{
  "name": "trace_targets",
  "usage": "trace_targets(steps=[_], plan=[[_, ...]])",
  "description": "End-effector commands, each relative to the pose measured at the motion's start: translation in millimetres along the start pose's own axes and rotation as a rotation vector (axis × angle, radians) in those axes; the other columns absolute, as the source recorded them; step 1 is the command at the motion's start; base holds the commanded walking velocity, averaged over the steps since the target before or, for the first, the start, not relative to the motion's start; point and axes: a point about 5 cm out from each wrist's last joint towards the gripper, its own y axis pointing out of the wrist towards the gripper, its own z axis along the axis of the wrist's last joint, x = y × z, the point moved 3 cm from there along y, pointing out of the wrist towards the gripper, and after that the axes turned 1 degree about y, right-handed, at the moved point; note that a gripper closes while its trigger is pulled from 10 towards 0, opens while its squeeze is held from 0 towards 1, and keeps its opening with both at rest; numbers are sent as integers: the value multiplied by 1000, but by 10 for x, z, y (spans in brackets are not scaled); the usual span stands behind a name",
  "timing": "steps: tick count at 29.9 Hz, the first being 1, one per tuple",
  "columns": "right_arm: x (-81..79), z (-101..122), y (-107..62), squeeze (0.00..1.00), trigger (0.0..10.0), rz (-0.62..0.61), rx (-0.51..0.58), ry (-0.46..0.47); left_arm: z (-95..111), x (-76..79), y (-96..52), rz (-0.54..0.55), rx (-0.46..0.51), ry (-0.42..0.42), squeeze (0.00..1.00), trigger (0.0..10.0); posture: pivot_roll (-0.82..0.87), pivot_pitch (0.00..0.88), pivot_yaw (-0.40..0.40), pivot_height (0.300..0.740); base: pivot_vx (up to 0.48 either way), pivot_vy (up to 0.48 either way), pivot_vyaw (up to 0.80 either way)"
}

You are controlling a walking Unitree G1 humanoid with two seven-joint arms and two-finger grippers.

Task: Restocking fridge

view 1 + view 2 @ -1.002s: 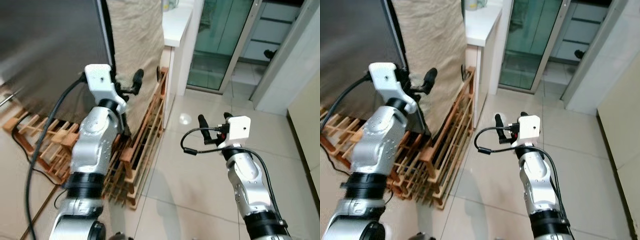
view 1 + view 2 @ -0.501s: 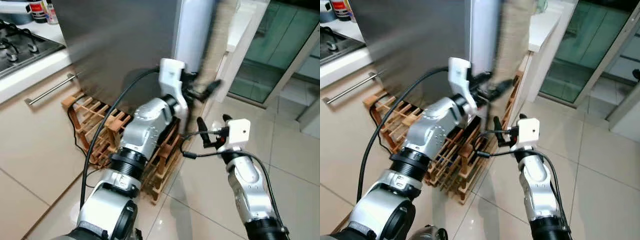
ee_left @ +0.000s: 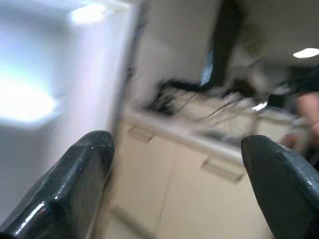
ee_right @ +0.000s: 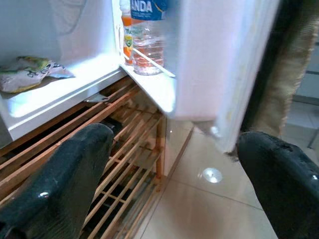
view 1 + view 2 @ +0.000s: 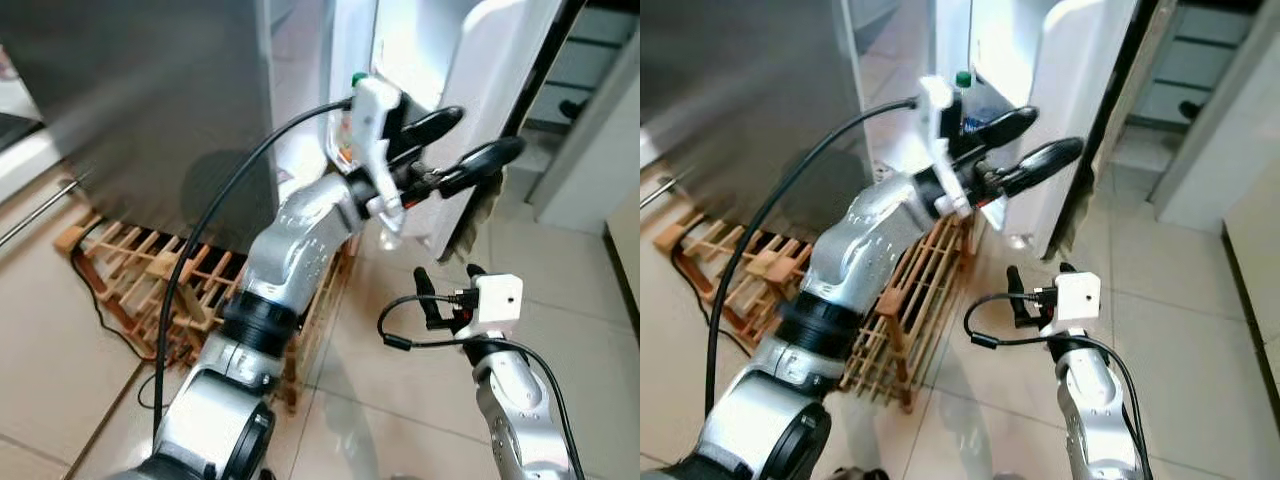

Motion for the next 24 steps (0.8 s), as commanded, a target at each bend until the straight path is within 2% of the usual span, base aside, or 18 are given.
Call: trace_targets(steps=[1,2,4,6,8,9,10,11,13,14,16,17,18,19,20,21,22,24], plan=[[19,64,67,0,10000,6,14,5,128,-270,-339,111,9,38,0,10000,-187,0,-8,740,0,0,0],[11,83,117,0,10000,16,18,3,146,-410,-625,169,-16,66,0,10000,-162,0,-19,740,0,0,0],[1,112,194,0,10000,29,22,1,179,-521,-1023,224,-67,115,0,10000,-140,0,-31,740,0,0,0],[-4,150,299,0,10000,37,25,19,200,-416,-1405,180,-137,149,0,10000,-104,0,-51,740,0,0,0],[-12,194,400,0,10000,44,26,42,209,-281,-1643,147,-175,158,0,10000,-74,0,-67,740,0,0,0],[-12,194,400,0,10000,44,26,42,209,-281,-1643,147,-175,158,0,10000,-74,0,-67,740,0,0,0],[-42,236,481,0,10000,57,30,43,184,-360,-1765,263,-179,159,0,10000,-58,0,-73,740,0,0,744],[-57,250,510,0,10000,63,32,40,175,-409,-1805,322,-174,157,0,10000,-58,0,-73,740,0,0,744],[-68,257,527,0,10000,66,34,39,169,-437,-1829,364,-166,154,0,10000,-49,0,-76,740,0,0,741],[-104,262,565,0,10000,68,36,48,181,-498,-1813,482,-83,125,0,10000,-48,0,-75,740,0,0,725],[-167,260,599,0,10000,77,36,60,139,-650,-1817,685,16,56,0,10000,-48,0,-71,740,0,0,709],[-203,260,613,0,10000,83,36,68,96,-693,-1823,768,45,36,0,10000,-52,0,-65,740,0,0,706],[-203,260,613,0,10000,83,36,68,96,-693,-1823,768,45,36,0,10000,-52,0,-65,740,0,0,706],[-233,261,625,0,10000,88,38,72,45,-734,-1836,856,57,33,0,10000,-54,0,-63,740,0,0,706],[-275,262,642,0,10000,97,41,87,-81,-753,-1845,975,-1,87,0,10000,-58,0,-58,740,0,0,688],[-275,262,642,0,10000,97,41,87,-81,-753,-1845,975,-1,87,0,10000,-58,0,-58,740,0,0,688],[-283,235,640,0,10000,94,35,98,-140,-751,-1836,1012,-100,221,0,10000,-59,0,-56,740,0,0,681],[-257,169,610,0,10000,75,17,119,-186,-787,-1851,1063,-215,380,0,10000,-69,0,-48,740,0,0,678]])
